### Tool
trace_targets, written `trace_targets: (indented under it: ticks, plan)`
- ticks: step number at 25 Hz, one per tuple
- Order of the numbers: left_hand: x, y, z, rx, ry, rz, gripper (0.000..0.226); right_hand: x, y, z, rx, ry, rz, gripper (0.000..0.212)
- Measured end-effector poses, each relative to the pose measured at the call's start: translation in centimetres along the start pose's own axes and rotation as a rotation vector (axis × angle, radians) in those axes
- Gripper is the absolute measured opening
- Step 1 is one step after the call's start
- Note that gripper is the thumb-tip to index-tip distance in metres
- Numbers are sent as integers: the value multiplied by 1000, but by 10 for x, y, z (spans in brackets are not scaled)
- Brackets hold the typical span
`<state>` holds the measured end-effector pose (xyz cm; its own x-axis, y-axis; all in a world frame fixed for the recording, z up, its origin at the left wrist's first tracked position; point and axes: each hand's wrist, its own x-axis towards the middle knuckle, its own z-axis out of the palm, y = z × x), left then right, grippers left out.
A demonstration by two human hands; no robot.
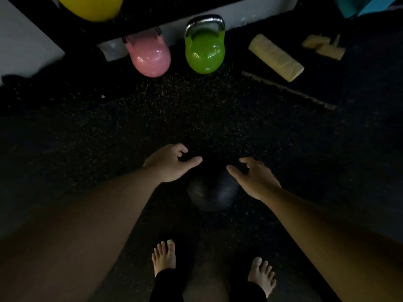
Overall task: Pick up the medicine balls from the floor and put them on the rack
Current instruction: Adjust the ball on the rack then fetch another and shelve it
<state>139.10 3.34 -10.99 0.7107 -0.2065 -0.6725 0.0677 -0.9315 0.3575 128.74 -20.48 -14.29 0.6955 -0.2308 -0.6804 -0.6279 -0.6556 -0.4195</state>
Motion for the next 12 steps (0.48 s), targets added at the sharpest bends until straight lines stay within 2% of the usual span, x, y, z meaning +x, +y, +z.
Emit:
trace_targets:
  ticks: [3, 6, 8, 10, 12]
  plan:
    - [72, -40, 69, -222, -25, -127, 98, 75, 12, 68, 101, 24, 36, 101]
    - [108, -67, 132, -568, -114, -375, 113, 113, 33, 115, 243, 53, 111, 114]
    - [113, -74, 166, -783, -172, -475, 127, 124, 44, 133, 346, 49, 136, 116]
    - [112, -71, 183, -978, -156, -520, 144, 131, 47, 143, 413, 72, 151, 114]
    - [107, -66, 182, -1075, -105, -541, 143, 129, 42, 143, 472, 117, 177, 111]
